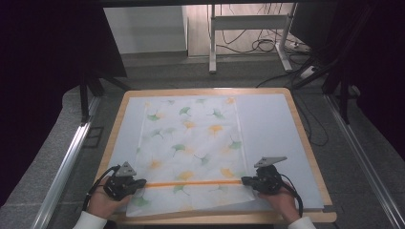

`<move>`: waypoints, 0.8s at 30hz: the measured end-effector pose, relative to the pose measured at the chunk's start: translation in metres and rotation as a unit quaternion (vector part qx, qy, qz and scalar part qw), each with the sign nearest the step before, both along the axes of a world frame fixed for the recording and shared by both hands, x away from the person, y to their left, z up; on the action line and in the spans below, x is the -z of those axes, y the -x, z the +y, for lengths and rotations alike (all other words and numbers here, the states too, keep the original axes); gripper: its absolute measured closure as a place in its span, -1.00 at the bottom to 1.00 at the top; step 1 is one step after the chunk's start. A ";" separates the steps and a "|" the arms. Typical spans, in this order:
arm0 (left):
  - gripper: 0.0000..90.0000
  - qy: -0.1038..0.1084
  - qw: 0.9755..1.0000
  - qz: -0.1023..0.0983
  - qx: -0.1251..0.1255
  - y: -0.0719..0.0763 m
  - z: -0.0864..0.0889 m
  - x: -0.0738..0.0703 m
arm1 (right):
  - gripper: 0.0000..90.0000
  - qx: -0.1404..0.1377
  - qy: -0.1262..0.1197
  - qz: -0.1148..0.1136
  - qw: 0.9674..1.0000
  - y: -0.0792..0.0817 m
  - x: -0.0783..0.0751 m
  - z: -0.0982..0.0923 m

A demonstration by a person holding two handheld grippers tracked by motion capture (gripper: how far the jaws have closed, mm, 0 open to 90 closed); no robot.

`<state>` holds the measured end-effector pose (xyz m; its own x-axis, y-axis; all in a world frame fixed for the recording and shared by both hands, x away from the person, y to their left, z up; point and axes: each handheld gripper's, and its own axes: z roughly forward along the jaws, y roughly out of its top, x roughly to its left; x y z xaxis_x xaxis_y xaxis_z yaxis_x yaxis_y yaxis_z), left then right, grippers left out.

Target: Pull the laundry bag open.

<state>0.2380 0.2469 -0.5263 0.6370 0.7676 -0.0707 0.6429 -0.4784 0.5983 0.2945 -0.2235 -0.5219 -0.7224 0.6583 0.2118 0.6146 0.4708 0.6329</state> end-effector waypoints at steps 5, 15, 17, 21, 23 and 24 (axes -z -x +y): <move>1.00 0.002 1.000 0.000 -0.009 0.002 0.006 0.001 | 0.99 0.000 0.000 0.001 1.000 0.000 0.000 0.000; 1.00 0.010 1.000 -0.002 -0.026 0.006 0.018 0.002 | 0.99 0.003 -0.003 0.001 1.000 0.000 0.000 0.000; 1.00 0.010 1.000 -0.002 -0.027 0.006 0.020 0.002 | 0.99 0.002 -0.003 0.000 1.000 0.000 0.001 -0.001; 1.00 0.011 0.999 -0.005 -0.032 0.008 0.022 0.002 | 0.99 0.002 -0.003 0.000 1.000 0.000 0.001 -0.001; 1.00 0.015 0.999 -0.004 -0.032 0.008 0.024 0.002 | 0.99 0.002 -0.003 0.001 1.000 0.000 0.001 -0.001; 1.00 0.013 0.999 -0.004 -0.032 0.008 0.025 0.002 | 0.99 0.002 -0.003 0.001 1.000 0.000 0.001 -0.001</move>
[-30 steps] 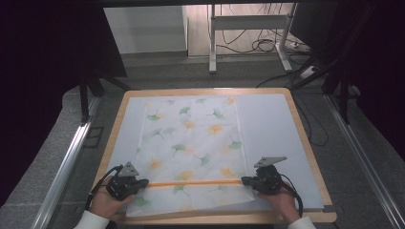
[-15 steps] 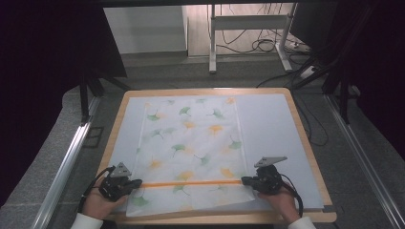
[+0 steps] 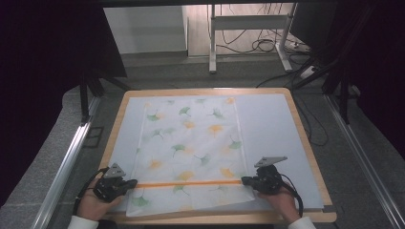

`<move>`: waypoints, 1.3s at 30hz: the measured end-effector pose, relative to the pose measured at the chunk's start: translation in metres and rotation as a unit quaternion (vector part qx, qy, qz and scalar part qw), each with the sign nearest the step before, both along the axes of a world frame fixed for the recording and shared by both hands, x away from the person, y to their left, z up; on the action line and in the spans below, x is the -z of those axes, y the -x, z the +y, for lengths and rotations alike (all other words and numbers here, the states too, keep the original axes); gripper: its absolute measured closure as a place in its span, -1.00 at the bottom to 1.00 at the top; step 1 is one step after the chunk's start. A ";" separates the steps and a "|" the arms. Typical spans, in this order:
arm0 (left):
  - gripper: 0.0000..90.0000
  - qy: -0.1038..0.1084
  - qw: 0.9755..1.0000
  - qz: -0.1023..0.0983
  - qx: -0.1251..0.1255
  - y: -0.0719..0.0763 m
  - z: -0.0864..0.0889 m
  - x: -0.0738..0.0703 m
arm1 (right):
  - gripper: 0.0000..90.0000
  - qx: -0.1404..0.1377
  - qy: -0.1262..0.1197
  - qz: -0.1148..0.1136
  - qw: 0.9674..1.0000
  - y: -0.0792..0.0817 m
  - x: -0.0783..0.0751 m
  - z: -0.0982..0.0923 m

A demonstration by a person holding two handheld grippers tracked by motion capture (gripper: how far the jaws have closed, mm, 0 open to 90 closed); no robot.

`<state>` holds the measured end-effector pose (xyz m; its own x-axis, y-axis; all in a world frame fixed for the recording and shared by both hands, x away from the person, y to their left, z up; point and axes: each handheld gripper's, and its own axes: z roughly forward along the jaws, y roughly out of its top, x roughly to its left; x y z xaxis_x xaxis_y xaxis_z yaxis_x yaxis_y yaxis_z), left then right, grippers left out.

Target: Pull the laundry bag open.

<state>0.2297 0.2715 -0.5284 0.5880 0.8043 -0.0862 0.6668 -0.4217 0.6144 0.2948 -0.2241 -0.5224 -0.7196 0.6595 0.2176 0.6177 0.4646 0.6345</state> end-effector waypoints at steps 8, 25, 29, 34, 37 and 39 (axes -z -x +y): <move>1.00 0.003 1.000 -0.002 0.000 0.001 0.001 0.001 | 1.00 -0.001 -0.001 0.000 1.000 0.000 0.000 0.000; 0.99 0.004 1.000 -0.026 0.003 0.003 -0.001 0.002 | 0.99 -0.006 0.009 -0.011 1.000 0.002 -0.001 0.002; 0.93 0.019 0.999 -0.044 0.008 0.007 -0.001 -0.002 | 0.95 -0.012 0.009 -0.024 1.000 0.004 -0.004 0.002; 0.61 0.044 0.995 -0.084 -0.004 0.014 -0.003 -0.012 | 0.72 -0.019 -0.013 -0.053 0.998 0.008 -0.013 -0.001; 0.39 0.051 0.991 -0.123 -0.029 0.016 -0.006 -0.019 | 0.53 -0.014 -0.027 -0.073 0.997 0.009 -0.020 -0.004; 0.28 0.059 0.989 -0.132 -0.039 0.015 -0.008 -0.022 | 0.40 -0.009 -0.029 -0.085 0.996 0.008 -0.023 -0.006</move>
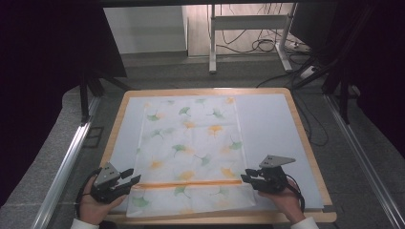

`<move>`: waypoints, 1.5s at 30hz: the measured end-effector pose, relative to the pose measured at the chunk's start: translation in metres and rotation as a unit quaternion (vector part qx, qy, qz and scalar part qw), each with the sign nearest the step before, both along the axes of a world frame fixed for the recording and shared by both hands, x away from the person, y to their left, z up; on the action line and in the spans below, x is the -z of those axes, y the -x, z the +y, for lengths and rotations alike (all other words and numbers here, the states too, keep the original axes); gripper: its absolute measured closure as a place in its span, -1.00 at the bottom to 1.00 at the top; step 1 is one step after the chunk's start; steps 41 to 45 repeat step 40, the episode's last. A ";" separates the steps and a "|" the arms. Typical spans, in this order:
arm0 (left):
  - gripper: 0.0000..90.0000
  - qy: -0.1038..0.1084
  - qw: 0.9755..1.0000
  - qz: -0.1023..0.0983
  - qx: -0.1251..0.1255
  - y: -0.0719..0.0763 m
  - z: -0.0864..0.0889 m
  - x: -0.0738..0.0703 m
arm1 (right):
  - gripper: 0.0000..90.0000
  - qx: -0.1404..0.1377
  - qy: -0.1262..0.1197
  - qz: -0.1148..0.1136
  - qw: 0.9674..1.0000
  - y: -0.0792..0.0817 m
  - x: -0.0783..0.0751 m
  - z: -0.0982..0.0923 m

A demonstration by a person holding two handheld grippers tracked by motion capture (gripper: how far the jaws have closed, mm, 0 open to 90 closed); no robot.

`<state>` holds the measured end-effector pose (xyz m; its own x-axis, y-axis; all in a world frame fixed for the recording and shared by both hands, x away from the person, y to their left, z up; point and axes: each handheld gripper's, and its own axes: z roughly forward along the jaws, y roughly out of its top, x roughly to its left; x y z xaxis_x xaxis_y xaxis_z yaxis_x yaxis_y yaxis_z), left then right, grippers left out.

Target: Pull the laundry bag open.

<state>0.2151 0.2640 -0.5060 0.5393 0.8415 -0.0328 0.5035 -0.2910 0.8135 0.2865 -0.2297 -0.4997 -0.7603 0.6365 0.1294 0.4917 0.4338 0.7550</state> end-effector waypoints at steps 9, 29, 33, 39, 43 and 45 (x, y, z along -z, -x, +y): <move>0.05 0.006 0.999 0.008 -0.030 -0.034 -0.008 0.006 | -0.09 0.047 -0.001 -0.035 0.998 -0.016 -0.005 -0.014; -0.01 -0.004 0.998 0.015 -0.055 -0.059 0.003 0.015 | -0.21 0.133 0.000 -0.049 0.990 -0.034 0.005 -0.070; -0.02 -0.006 0.998 0.018 -0.052 -0.058 0.003 0.016 | -0.21 0.128 -0.005 -0.058 0.990 -0.031 0.003 -0.067; -0.03 -0.011 0.999 0.019 -0.047 -0.059 -0.001 0.017 | -0.22 0.126 -0.012 -0.059 0.990 -0.029 0.002 -0.067; -0.04 -0.009 0.999 0.018 -0.047 -0.059 -0.001 0.017 | -0.22 0.125 -0.012 -0.060 0.990 -0.028 0.002 -0.067; -0.04 -0.009 0.999 0.018 -0.047 -0.059 -0.001 0.017 | -0.22 0.125 -0.012 -0.060 0.990 -0.028 0.002 -0.067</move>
